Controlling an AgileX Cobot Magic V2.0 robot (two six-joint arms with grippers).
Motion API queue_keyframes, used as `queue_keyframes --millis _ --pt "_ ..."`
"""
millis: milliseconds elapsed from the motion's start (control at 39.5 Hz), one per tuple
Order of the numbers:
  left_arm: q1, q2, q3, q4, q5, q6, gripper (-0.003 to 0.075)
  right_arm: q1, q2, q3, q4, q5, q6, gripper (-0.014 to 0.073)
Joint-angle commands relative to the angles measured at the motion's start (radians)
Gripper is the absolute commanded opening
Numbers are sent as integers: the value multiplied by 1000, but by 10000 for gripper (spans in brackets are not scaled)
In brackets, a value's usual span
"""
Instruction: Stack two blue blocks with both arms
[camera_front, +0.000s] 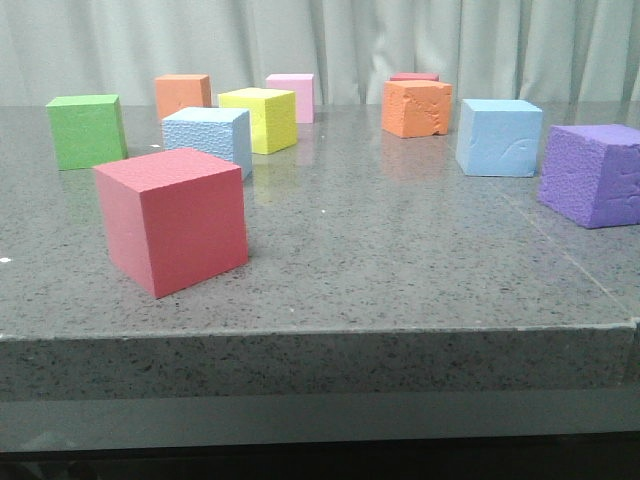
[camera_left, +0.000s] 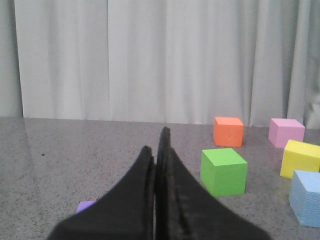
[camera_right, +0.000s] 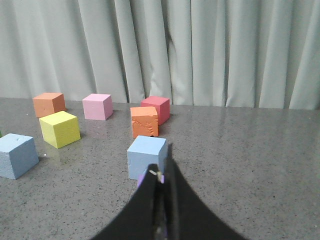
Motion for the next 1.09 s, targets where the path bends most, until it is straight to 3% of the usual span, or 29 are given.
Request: queue_keyframes --millis 0,177,430,1063 --pt "2 109 -104 8 -31 -6 -20 -5 124 -121 3 -11 -9 -60" --pt "2 239 -198 8 -17 -6 -20 -5 325 -255 3 94 -9 -60" --pt "2 307 -272 8 153 -6 -20 -5 434 -281 3 65 -9 -60" --pt "2 307 -272 2 61 -6 -20 -5 435 -281 3 27 -9 -46"
